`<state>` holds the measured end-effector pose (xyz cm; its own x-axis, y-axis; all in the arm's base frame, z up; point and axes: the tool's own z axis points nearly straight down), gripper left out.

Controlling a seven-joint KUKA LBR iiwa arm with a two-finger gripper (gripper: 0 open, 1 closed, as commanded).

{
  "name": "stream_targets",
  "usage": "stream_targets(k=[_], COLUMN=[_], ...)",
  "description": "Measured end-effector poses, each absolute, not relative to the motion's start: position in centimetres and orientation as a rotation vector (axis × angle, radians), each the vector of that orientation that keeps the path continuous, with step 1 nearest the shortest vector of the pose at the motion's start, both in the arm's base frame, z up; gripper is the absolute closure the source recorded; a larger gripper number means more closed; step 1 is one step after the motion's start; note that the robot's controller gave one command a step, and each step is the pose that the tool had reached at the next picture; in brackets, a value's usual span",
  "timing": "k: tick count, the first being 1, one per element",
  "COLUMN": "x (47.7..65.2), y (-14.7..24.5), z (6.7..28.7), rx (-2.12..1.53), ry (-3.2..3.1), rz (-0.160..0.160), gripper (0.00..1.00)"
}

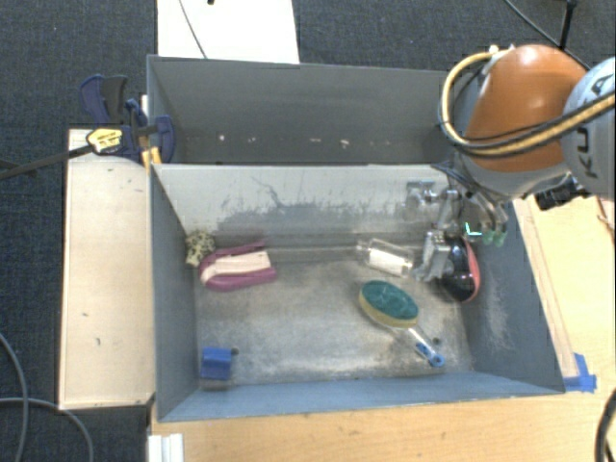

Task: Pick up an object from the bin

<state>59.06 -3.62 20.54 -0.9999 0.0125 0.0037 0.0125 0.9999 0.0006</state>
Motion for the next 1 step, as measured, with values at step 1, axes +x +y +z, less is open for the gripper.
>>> stream_targets(k=[1], x=[53.81], y=[-3.45], z=[14.68], rx=[-0.364], ry=[-3.118], rz=[0.000], gripper=[0.00])
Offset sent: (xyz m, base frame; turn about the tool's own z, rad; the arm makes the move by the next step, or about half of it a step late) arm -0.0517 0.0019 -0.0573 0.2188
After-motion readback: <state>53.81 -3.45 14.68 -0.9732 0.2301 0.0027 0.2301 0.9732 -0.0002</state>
